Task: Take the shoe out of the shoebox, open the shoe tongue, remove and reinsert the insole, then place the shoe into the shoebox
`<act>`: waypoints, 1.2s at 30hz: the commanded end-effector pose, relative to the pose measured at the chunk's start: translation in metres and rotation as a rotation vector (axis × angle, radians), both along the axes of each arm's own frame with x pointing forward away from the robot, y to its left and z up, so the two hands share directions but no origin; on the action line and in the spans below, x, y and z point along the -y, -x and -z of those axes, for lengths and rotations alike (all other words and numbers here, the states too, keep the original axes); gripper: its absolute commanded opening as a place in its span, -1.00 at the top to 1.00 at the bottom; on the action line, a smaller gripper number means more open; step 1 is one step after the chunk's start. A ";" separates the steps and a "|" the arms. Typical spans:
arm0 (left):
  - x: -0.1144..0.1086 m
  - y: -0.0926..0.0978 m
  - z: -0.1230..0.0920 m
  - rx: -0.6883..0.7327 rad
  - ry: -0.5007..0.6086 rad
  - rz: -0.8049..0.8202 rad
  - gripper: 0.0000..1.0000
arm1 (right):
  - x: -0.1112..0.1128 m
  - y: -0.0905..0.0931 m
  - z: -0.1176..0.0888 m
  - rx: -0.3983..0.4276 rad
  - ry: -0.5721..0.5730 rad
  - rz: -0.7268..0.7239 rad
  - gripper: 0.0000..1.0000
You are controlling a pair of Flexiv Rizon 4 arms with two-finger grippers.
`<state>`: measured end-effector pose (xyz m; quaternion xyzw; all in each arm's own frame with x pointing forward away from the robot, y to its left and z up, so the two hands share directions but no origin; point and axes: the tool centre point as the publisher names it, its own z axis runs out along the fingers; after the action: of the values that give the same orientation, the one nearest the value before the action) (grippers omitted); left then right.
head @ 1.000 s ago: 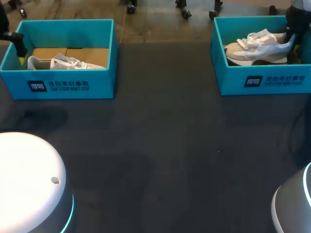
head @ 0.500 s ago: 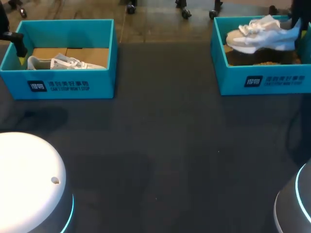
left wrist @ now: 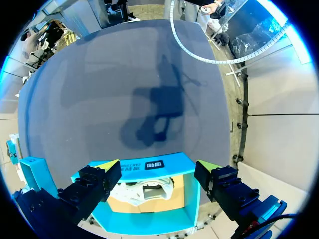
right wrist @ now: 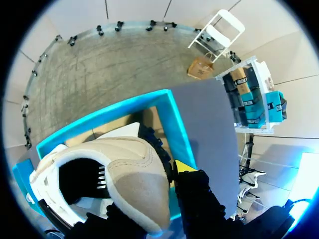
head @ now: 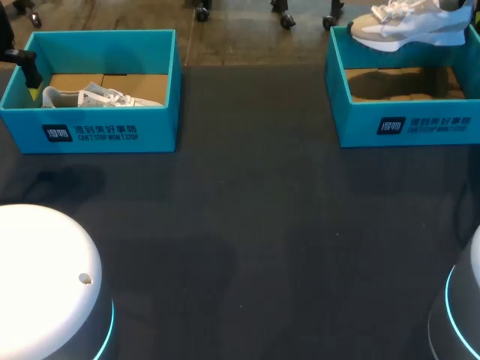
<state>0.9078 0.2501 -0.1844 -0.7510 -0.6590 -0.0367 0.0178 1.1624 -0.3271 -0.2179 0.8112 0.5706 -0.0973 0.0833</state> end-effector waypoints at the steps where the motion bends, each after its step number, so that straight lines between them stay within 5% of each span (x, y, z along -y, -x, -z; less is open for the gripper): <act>1: 0.000 0.001 0.000 0.003 -0.001 0.001 -1.00 | -0.011 0.027 -0.027 0.122 0.038 -0.030 1.00; 13: 0.000 0.001 0.000 0.003 -0.001 0.001 -1.00 | -0.014 0.026 -0.027 0.124 0.045 -0.032 1.00; 15: 0.000 0.001 0.000 0.003 -0.001 0.001 -1.00 | -0.021 0.027 -0.051 0.200 0.093 -0.066 1.00; 22: 0.000 0.001 0.000 0.003 -0.001 0.001 -1.00 | -0.045 0.061 -0.080 0.245 0.189 -0.096 1.00; 26: 0.000 0.001 0.000 0.003 -0.001 0.001 -1.00 | -0.069 0.095 -0.079 0.255 0.091 -0.101 1.00; 36: 0.000 0.001 0.000 0.003 -0.001 0.001 -1.00 | -0.069 0.095 -0.079 0.255 0.091 -0.101 1.00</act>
<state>0.9077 0.2500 -0.1845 -0.7510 -0.6590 -0.0367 0.0178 1.0757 -0.2587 -0.1385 0.7993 0.5852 -0.0859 0.1063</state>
